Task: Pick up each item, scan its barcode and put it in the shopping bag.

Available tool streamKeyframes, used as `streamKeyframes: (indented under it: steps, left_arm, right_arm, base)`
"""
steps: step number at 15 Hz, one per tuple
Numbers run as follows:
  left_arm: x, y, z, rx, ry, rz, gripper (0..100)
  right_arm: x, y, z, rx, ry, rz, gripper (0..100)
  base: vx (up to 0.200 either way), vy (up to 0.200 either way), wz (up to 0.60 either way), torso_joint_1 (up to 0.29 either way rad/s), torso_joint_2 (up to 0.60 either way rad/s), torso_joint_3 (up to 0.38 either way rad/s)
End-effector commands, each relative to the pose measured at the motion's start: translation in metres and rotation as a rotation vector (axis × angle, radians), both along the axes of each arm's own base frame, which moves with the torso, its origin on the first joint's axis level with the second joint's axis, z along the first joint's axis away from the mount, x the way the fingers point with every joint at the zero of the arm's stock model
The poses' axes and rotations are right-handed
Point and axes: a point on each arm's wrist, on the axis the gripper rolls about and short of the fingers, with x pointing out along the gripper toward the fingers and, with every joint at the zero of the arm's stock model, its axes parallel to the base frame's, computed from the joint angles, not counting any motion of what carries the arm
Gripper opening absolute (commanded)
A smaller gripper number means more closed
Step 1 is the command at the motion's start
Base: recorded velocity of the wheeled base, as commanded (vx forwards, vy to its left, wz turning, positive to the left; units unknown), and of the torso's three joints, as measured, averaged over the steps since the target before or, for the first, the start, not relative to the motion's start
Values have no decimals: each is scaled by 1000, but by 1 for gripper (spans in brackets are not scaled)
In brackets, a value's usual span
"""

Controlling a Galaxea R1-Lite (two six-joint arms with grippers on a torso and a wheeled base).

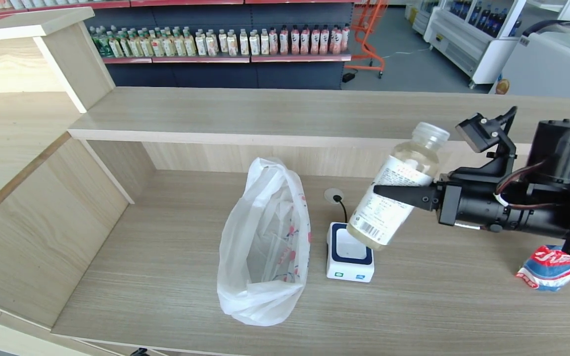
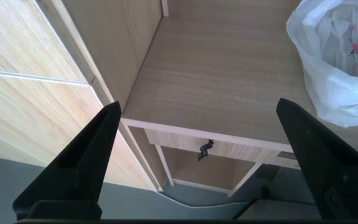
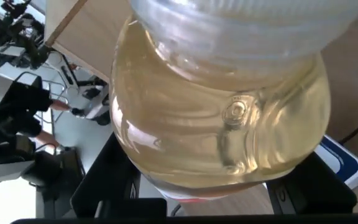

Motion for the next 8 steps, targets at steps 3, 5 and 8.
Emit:
streamKeyframes:
  steps: [3,5,8]
  left_arm:
    - [0,0,0,0,0,1,100]
    - [0,0,0,0,0,1,100]
    - [0,0,0,0,0,1,100]
  right_arm:
    - [29,47,-47,-40,189,-58,0]
    - [32,61,-60,-62,214,-34,0]
    - [36,88,-80,-124,184,42,0]
  base:
    - [0,0,0,0,0,0]
    - [0,0,0,0,0,0]
    - [0,0,0,0,0,0]
